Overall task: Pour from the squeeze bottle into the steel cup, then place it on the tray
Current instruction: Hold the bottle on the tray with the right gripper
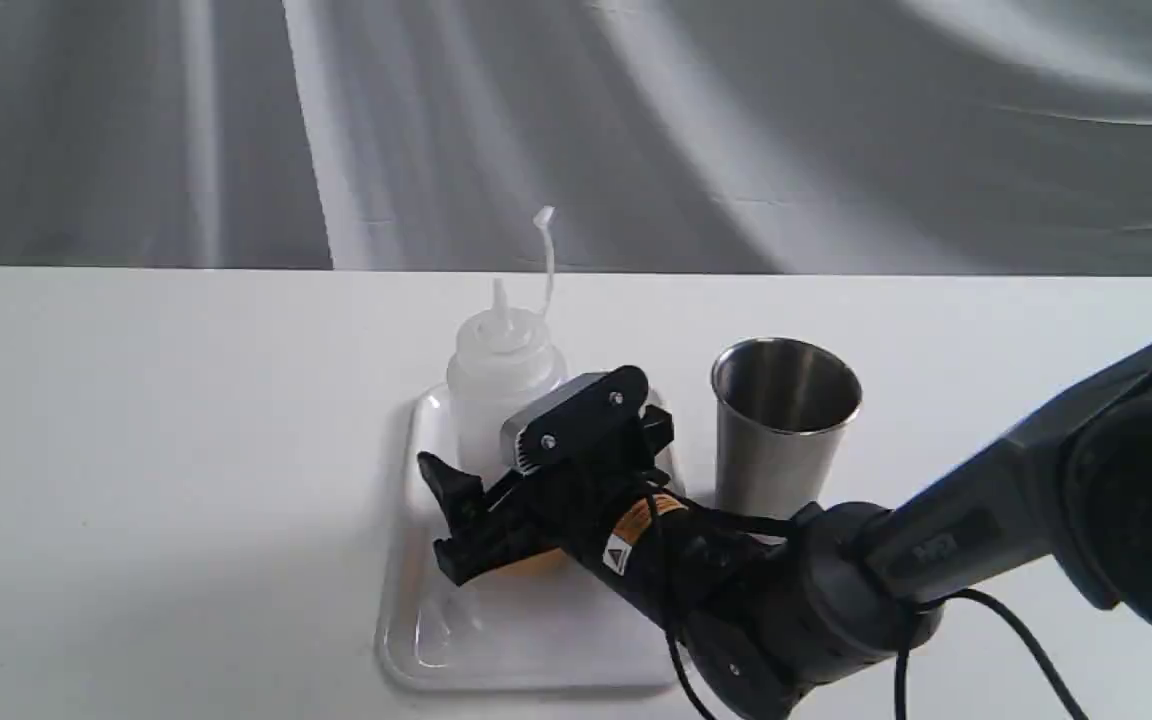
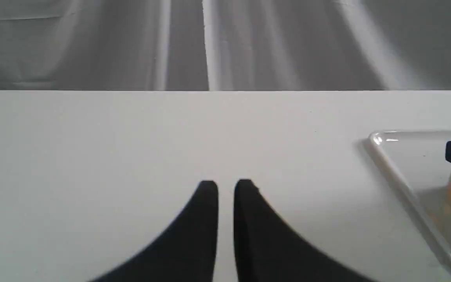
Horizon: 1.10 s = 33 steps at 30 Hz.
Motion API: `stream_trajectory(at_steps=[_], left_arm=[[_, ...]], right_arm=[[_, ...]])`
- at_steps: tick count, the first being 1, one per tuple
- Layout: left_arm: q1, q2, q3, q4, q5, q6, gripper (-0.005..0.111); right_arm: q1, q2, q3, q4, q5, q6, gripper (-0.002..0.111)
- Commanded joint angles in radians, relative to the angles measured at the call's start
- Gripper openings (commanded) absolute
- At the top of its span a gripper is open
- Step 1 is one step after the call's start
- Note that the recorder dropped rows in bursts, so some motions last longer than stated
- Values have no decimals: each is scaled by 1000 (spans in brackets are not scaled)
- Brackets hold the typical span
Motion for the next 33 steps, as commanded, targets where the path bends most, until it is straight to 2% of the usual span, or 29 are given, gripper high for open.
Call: stream_trajectory(at_steps=[1,21,26,33], left_arm=[[3,-3,4,0,-10,-2,8],[3,-3,4,0,-10,-3,8],[3,-3,4,0,-10,-3,8],[3,-3,4,0,-10,-5,8]], right_arm=[[2,-8,-6,-6,5,5,86],[2,-8,-6,18,-1,1,87],[4,-8,-6,20,-1,1,105],[22,-10,6,40,1,1,105]])
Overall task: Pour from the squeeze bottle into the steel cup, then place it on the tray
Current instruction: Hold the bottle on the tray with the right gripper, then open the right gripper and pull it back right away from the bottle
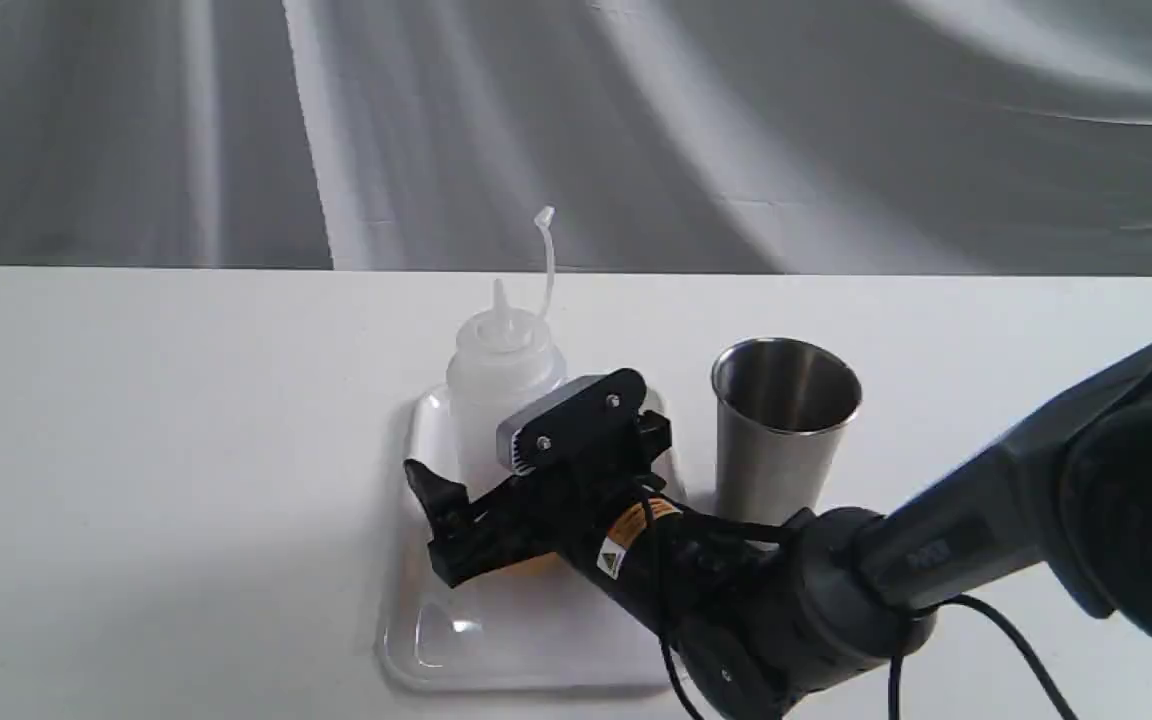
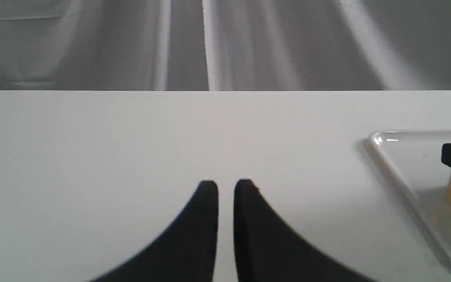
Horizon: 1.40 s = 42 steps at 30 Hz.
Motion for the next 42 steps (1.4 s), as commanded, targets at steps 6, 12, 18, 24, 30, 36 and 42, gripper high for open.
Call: stream_trajectory(at_steps=[6,12,18,24,30,36,42], left_arm=[[3,-3,4,0,-10,-5,8],[3,-3,4,0,-10,-2,8],[3,-3,4,0,-10,-2,8],[3,-3,4,0,-10,-4,8],[3,-3,4,0,-10,-4,8],[3,-3,4,0,-10,-1,8],[3,-3,4,0,-10,-3,8]], right_arm=[[11,-44,73,13,-6,-2,105],[11,-108,151,17,-10,-26,105],[11,-198,245,4,-10,-26,105],[11,-290,334,-79,-10,-29,105],[11,-383,416,-81,-4,-29,105],[11,-480,464,-194,3,-29,105],[11,-605,502,-246,83,-29,105]])
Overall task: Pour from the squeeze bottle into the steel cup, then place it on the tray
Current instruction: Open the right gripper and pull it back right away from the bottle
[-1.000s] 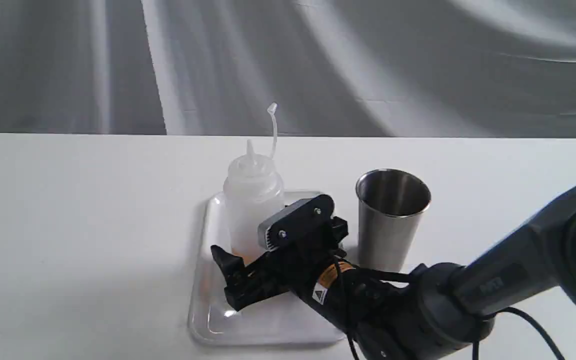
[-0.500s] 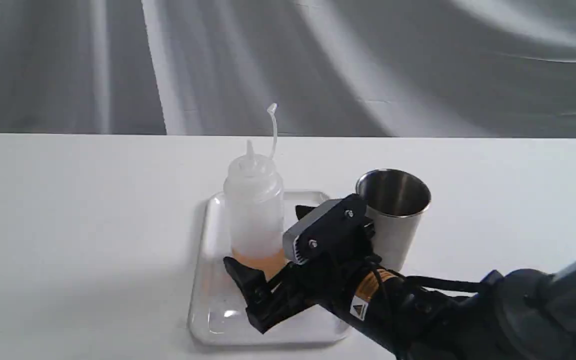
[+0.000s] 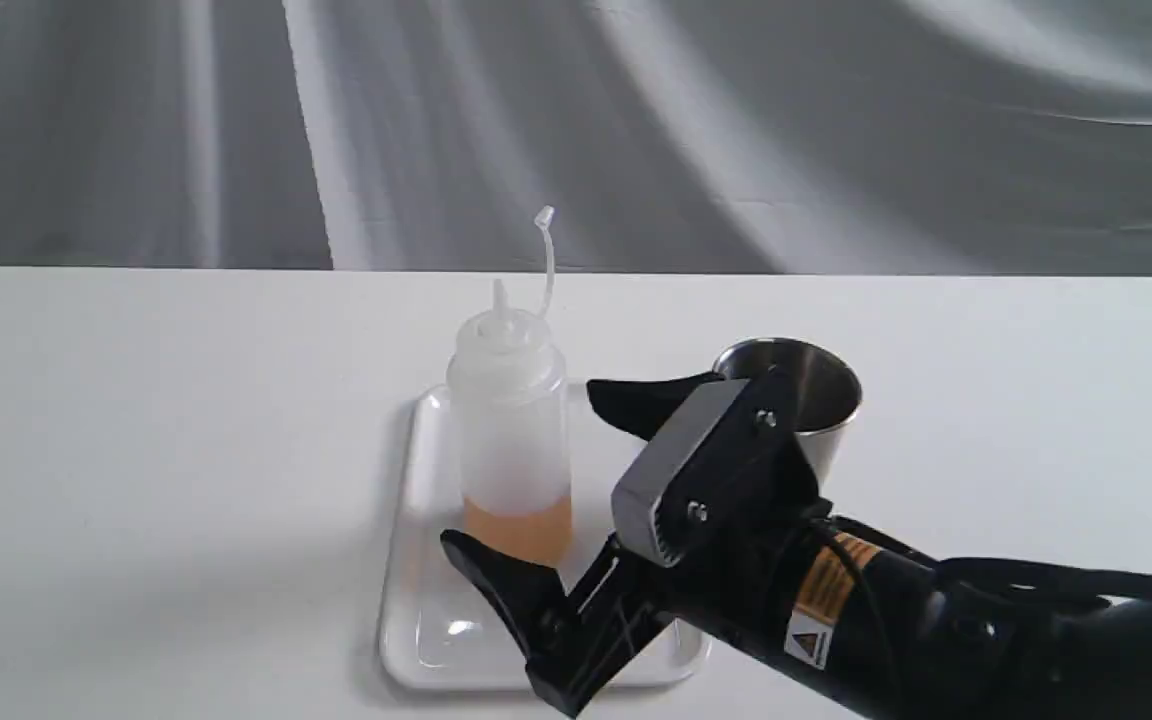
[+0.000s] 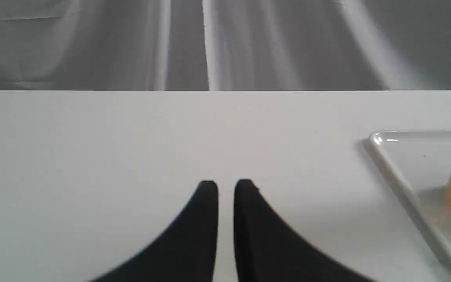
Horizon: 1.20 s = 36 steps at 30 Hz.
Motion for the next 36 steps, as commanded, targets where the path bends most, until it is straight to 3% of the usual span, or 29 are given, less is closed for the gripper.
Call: stream_trajectory(at_steps=[1,17,21,25,32,36], left_arm=[[3,-3,4,0,-10,-3,8],[3,-3,4,0,-10,-1,8],[3,-3,4,0,-10,-1,8],[3,-3,4,0,-10,-1,8],[3,-3,4,0,-10,-5,8],[3,-3,4,0,-10,-5,8]], right_arm=[[1,-78,19,-14,83,-6,105],[1,-484,25,-16,483,-6,105],[1,-583,47,-26,524,-6,101],[1,-695,88,-30,524,-6,78],[1,-896,136,-50,610,-2,2],[1,-994,136,-69,705,25,0]])
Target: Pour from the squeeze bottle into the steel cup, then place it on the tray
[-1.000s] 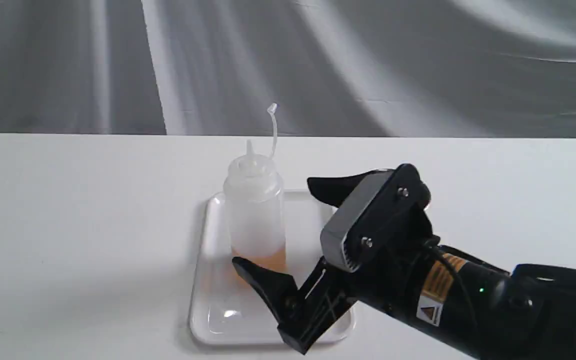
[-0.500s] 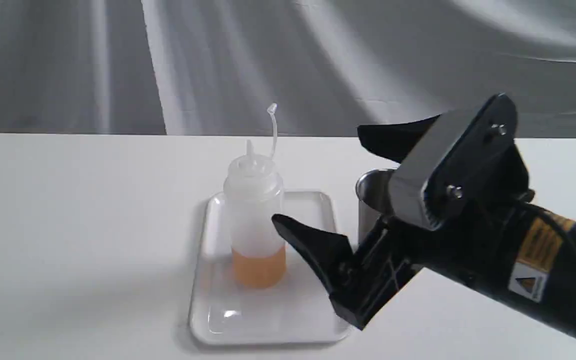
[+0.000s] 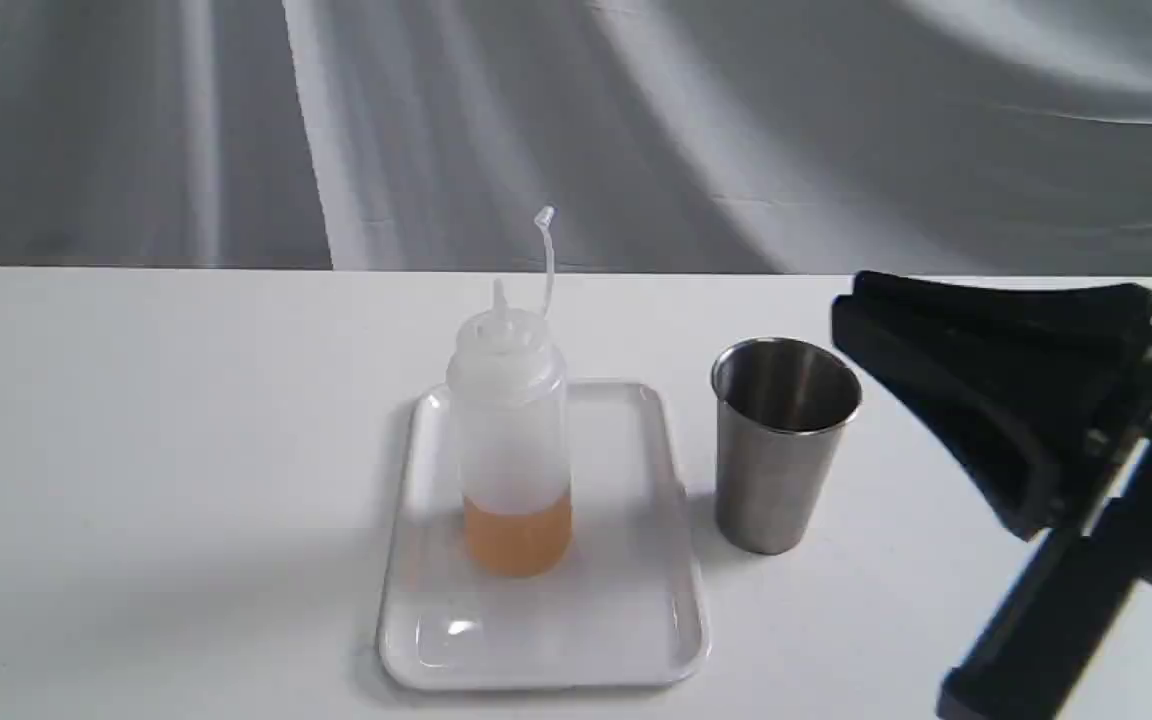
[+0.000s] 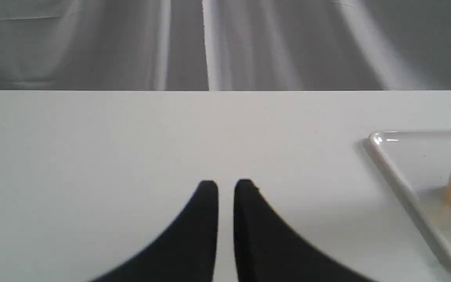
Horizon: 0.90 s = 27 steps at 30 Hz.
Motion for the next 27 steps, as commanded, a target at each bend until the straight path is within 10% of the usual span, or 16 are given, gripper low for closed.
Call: stream_trajectory(at_steps=[1,27], left_arm=[[3,-3,4,0,-10,-5,8],[3,-3,4,0,-10,0,8]], right_arm=[[1,-87,4,-30,86,16,0],[1,-606,6,-30,419,19,0]])
